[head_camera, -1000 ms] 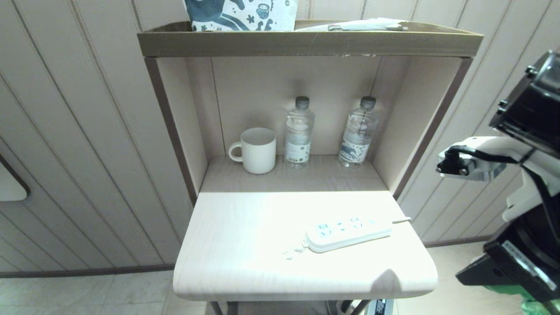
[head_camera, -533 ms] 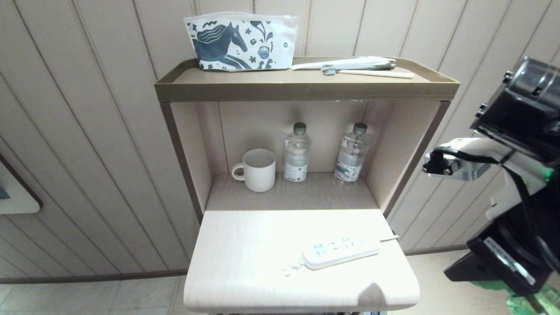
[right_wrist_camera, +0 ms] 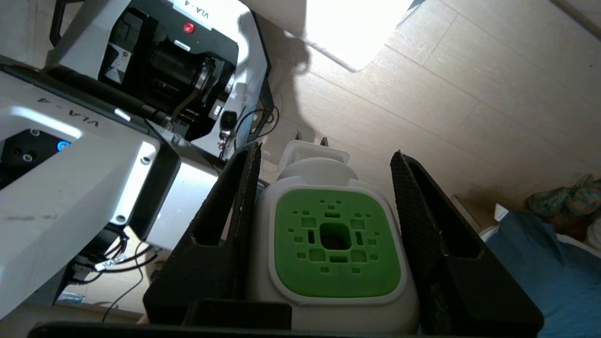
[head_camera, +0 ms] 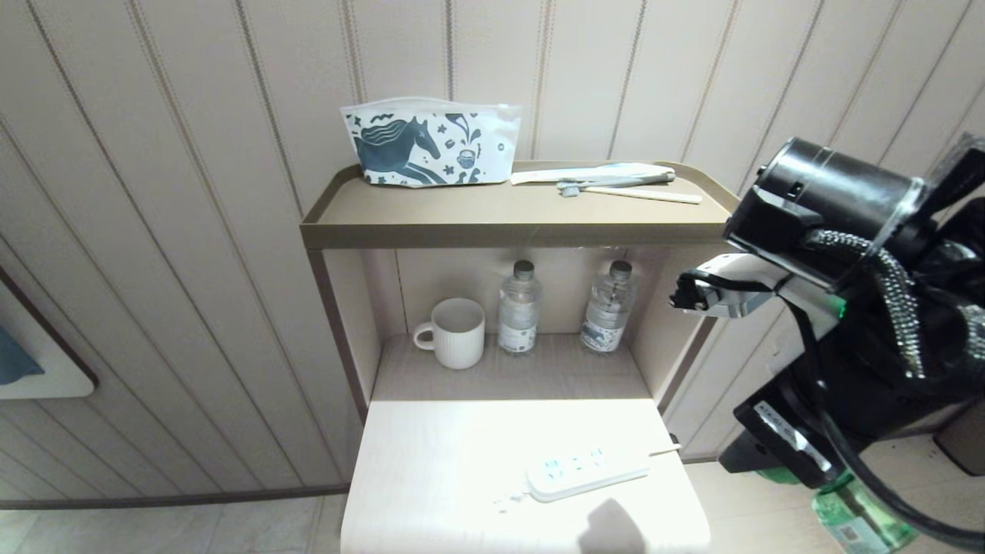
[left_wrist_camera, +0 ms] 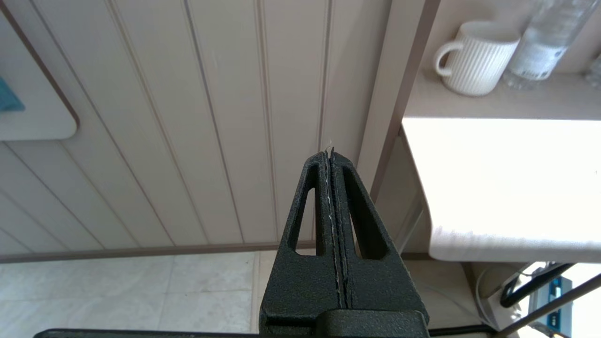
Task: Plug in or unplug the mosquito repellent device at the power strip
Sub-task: Insert the plug into the socket
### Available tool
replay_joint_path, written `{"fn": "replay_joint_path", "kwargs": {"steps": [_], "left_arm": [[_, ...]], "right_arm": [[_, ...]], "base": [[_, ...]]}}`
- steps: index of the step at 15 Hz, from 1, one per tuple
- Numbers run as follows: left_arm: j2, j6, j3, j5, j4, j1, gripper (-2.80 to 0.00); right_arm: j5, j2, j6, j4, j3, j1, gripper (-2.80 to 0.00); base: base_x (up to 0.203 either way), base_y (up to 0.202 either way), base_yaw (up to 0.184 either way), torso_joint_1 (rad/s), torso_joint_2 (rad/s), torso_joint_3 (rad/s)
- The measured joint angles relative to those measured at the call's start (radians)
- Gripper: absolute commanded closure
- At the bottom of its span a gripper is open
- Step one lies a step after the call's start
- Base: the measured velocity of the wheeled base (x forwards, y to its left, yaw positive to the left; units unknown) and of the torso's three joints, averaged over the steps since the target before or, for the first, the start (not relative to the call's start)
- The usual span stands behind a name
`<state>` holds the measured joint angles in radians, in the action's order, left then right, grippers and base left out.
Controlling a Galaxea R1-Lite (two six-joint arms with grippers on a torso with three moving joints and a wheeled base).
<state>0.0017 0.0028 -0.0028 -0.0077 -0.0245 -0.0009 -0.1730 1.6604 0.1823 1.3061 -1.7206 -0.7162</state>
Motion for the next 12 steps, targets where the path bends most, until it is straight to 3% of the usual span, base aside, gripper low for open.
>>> {"fn": "replay_joint_path", "kwargs": {"steps": [4, 9, 12], "left_arm": [[0.000, 0.000, 0.001, 0.000, 0.000, 0.000, 0.00], [0.000, 0.000, 0.001, 0.000, 0.000, 0.000, 0.00], [0.000, -0.001, 0.001, 0.000, 0.000, 0.000, 0.00]], "right_arm": [[0.009, 0.057, -0.055, -0.062, -0.009, 0.061, 0.00], [0.067, 0.155, -0.308, -0.188, 0.017, 0.194, 0.00], [0.079, 0.245, -0.361, -0.249, 0.003, 0.209, 0.00]], "base": [[0.000, 0.000, 0.000, 0.032, -0.05, -0.031], [0.000, 0.000, 0.000, 0.000, 0.00, 0.000], [0.000, 0.000, 0.000, 0.000, 0.00, 0.000]]}}
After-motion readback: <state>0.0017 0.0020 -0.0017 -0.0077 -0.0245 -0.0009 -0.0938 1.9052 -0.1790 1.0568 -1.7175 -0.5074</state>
